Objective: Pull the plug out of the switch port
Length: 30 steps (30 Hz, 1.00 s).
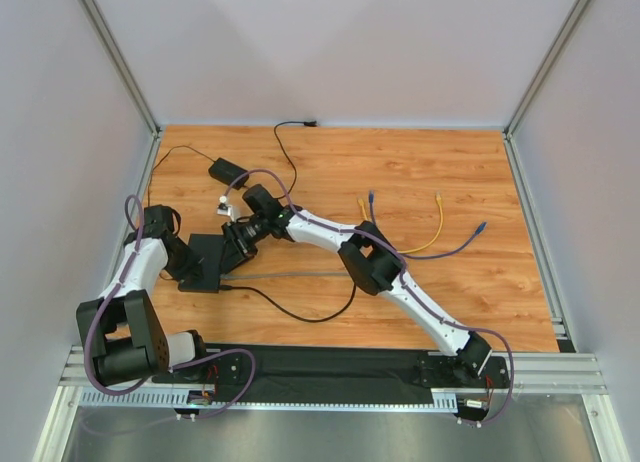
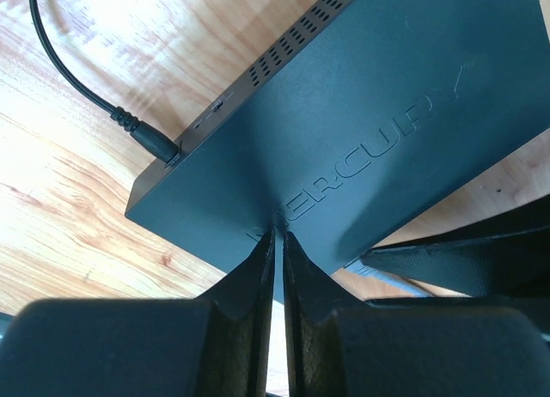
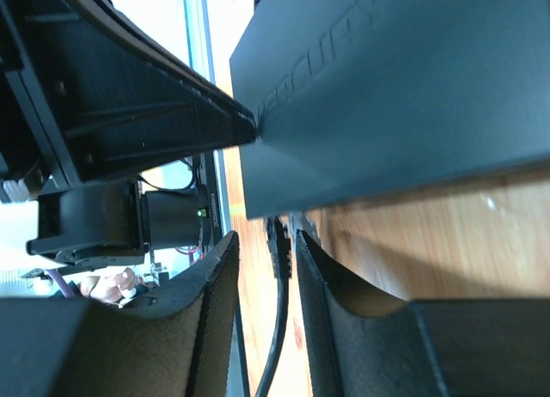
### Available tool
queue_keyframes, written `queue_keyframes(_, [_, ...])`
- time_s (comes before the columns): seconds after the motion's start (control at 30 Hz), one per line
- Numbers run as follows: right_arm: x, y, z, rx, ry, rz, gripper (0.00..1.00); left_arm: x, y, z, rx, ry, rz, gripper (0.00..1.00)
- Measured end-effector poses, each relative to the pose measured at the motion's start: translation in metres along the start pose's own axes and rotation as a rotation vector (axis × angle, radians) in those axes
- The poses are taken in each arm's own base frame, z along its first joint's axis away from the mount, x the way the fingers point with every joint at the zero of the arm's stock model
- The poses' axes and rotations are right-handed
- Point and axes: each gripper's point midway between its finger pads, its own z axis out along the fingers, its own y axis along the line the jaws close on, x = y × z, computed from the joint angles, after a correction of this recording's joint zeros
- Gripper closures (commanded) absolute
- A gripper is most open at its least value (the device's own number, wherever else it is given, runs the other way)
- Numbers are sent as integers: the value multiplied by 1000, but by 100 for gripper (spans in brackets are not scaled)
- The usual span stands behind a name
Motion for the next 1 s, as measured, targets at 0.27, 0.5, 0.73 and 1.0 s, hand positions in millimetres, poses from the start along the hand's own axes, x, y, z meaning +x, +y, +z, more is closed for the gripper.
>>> queue_keyframes(0.27, [0, -2, 7, -23, 9, 14, 68, 0, 0, 0, 1, 0, 1, 86])
queue_keyframes(0.5, [-1, -3, 5, -14, 7, -3, 63, 0, 0, 0, 0, -1, 1, 86])
queue_keyframes(0.73, [-7, -8, 0, 28, -26, -21, 63, 0, 0, 0, 0, -1, 1, 86])
queue_keyframes(1.0, [-10, -22, -9, 72, -43, 18, 66, 0, 0, 0, -3, -3, 3, 86])
